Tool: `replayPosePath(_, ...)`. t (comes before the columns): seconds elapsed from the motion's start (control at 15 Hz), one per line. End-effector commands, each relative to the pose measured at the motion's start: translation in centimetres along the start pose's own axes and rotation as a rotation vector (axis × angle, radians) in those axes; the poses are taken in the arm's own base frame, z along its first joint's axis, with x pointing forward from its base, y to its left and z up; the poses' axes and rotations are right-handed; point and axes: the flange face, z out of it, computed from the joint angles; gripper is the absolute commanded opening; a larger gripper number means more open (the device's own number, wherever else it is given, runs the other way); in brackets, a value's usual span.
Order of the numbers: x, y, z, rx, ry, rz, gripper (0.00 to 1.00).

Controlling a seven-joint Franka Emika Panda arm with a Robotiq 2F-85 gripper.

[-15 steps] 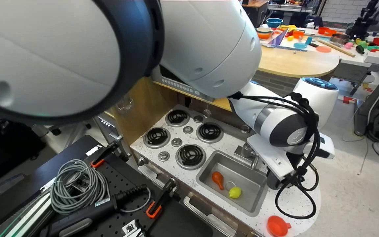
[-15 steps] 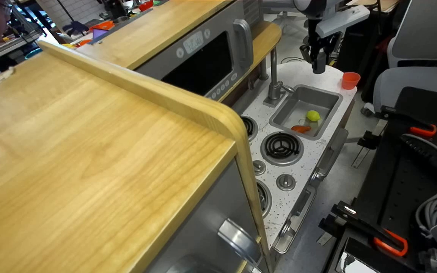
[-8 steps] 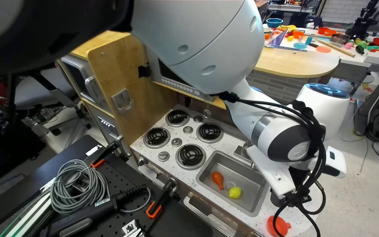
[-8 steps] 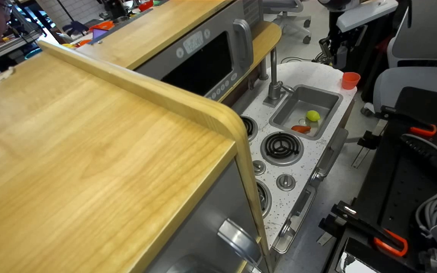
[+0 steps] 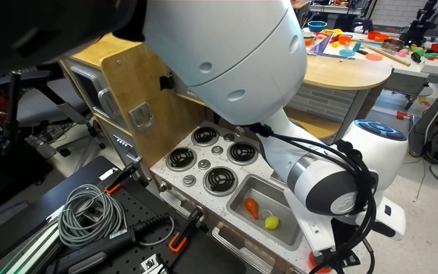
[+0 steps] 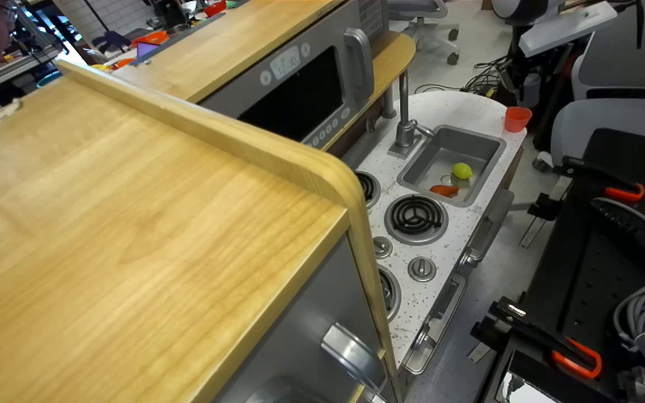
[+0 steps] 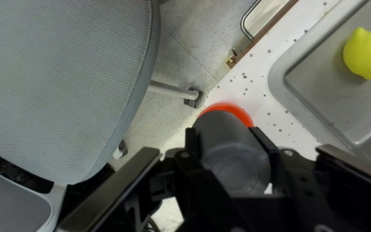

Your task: Take the grey cylinder out of the orange mug then place it back in the orange mug

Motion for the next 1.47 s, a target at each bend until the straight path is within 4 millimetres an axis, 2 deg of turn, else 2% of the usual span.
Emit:
replayPosePath(0.0,-0.7,0.5,0.1,-0.025,0.007,0.026,0.18)
replayPosePath(0.4,0.0,0.5,1.4,-0.026,0.004,0.067,0.18)
replayPosePath(0.73,0.9,-0.6,2.9,0.008,-0.012,0.122,0.18)
replayPosePath(1.4,2.6,-2.0,4.4,0.037,-0.016,0.145,0.18)
